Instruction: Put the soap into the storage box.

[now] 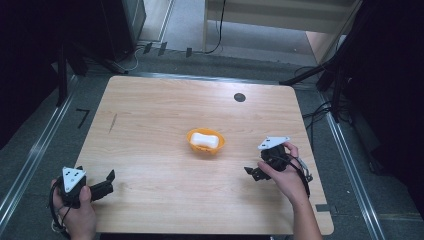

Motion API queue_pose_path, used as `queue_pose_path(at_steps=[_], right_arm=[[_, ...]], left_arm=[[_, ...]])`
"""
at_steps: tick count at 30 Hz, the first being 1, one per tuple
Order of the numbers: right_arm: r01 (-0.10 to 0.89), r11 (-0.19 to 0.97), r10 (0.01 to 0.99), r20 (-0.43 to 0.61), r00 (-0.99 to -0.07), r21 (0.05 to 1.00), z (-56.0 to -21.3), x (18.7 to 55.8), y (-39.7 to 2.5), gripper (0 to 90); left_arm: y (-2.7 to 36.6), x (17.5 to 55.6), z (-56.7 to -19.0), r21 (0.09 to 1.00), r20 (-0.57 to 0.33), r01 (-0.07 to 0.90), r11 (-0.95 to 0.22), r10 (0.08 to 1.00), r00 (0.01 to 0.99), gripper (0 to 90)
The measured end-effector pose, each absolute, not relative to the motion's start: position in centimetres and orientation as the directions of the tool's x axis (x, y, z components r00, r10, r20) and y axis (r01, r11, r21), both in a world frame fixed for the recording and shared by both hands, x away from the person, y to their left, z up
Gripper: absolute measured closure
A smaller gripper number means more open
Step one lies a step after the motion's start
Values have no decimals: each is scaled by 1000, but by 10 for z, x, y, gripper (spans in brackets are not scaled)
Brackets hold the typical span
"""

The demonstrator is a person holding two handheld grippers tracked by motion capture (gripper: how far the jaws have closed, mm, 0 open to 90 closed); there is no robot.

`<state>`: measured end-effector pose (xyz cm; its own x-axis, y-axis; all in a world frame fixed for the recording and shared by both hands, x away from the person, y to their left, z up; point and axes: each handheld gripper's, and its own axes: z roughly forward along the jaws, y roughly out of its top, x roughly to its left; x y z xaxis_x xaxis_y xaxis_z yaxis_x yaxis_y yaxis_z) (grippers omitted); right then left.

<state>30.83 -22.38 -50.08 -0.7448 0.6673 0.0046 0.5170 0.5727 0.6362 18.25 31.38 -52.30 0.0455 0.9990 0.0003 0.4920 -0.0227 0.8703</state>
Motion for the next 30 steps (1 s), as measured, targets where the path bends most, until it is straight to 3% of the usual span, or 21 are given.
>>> queue_pose_path(at_steps=[30], right_arm=[[563,439,765,37,-642,700,-526,255,-290,0]], left_arm=[[312,183,-523,872,10,489,-33,999,49,0]])
